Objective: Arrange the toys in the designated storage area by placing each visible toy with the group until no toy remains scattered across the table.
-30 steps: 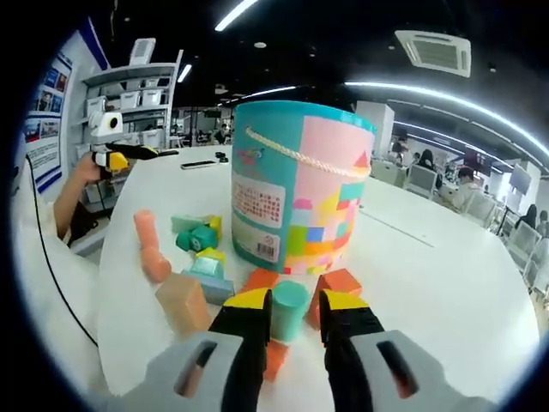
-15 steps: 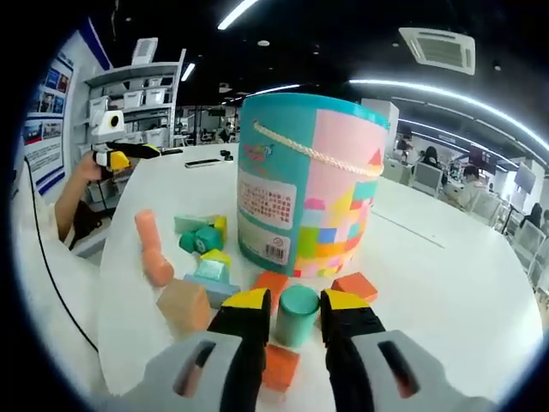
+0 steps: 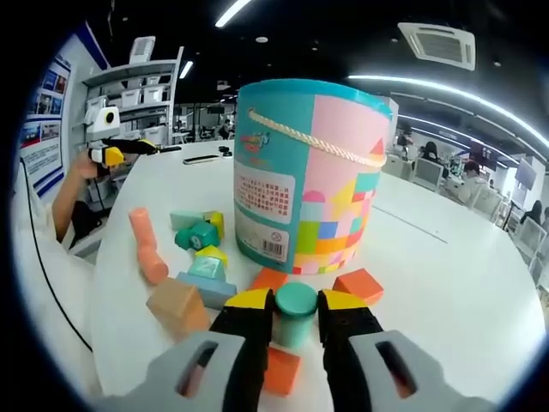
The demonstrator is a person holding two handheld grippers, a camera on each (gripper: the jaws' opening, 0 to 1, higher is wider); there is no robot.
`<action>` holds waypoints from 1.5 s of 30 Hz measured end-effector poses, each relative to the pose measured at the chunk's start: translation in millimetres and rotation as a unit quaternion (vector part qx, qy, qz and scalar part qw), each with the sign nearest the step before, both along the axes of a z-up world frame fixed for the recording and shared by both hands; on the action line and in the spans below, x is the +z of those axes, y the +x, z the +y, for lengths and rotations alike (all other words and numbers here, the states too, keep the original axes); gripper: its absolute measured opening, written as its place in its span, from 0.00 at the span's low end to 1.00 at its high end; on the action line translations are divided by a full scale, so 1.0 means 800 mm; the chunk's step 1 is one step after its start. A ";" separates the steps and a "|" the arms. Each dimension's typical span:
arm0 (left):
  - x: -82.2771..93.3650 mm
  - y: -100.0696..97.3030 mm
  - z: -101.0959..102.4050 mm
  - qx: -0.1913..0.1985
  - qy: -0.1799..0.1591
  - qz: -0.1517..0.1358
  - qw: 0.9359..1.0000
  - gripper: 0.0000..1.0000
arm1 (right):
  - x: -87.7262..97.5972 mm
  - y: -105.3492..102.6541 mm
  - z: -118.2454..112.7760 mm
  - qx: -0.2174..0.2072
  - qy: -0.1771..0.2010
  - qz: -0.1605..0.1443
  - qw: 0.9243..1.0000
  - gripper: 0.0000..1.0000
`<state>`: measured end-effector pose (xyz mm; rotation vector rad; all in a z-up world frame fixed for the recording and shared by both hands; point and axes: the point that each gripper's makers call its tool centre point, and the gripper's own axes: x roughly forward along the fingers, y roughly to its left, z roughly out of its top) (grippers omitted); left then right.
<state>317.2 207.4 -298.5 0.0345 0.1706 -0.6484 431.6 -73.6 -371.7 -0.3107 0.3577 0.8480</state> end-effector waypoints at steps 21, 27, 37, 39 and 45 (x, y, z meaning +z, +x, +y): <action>0.000 0.000 -0.006 -0.004 0.001 -0.001 1.000 0.49 | 0.041 -0.019 0.011 -0.013 0.052 0.035 0.998 0.20; -0.001 0.000 -0.007 -0.005 0.001 0.000 1.000 0.48 | 0.057 -0.019 0.011 -0.002 0.050 0.038 0.998 0.20; 0.001 -0.001 -0.005 -0.003 0.000 -0.002 1.000 0.48 | 0.119 -0.021 0.011 0.017 0.051 0.024 0.998 0.20; 0.001 -0.001 -0.005 -0.003 -0.001 -0.002 1.000 0.48 | 0.131 -0.022 0.011 0.018 0.053 0.023 0.998 0.20; 0.003 -0.001 -0.006 -0.004 0.000 -0.004 1.000 0.48 | 0.158 -0.024 0.011 0.023 0.044 0.009 0.999 0.20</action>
